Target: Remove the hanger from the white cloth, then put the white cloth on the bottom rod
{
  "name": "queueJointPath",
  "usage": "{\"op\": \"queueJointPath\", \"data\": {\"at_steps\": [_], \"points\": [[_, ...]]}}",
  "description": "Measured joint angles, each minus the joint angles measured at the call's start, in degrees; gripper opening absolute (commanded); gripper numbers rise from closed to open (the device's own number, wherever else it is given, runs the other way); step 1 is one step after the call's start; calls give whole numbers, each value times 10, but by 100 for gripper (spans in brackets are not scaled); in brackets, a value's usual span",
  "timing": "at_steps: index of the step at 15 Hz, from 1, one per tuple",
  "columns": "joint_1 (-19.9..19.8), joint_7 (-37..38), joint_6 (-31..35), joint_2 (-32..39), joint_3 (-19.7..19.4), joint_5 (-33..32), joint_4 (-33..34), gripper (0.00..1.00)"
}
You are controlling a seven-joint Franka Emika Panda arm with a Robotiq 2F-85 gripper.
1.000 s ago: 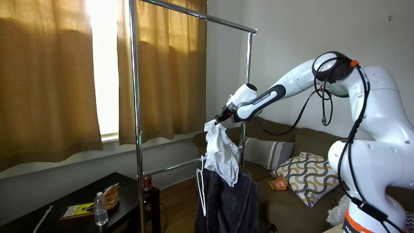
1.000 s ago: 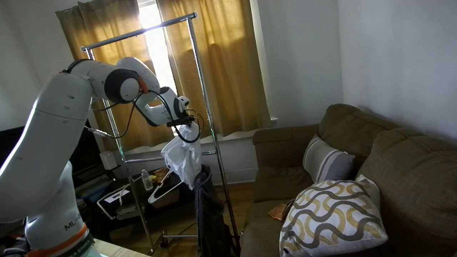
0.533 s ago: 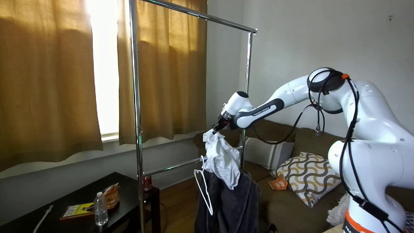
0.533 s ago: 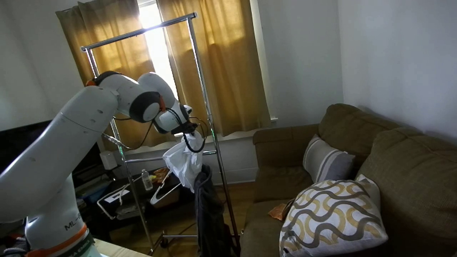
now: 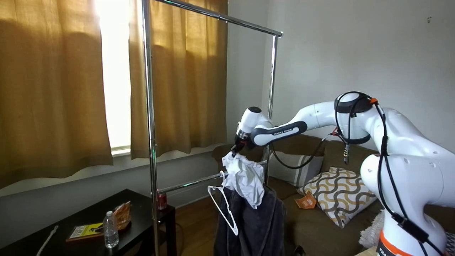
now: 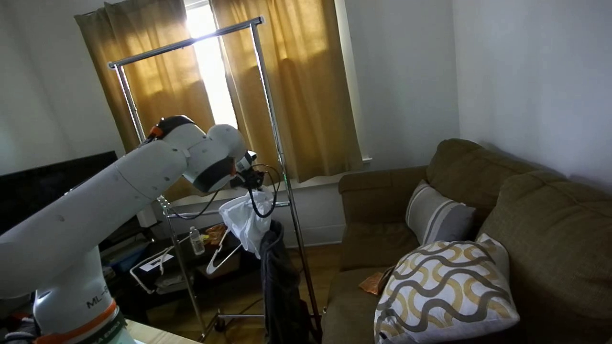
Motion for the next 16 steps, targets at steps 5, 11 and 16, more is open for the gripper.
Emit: {"op": "queueJointPath", "data": {"at_steps": [5,11,16], "points": [[0,-1,-108,-78,57,-71,18,2],[0,-10,-167,-142,93,-104,35,52],[-1,-12,-173,-165,123,-124,50,89]]}}
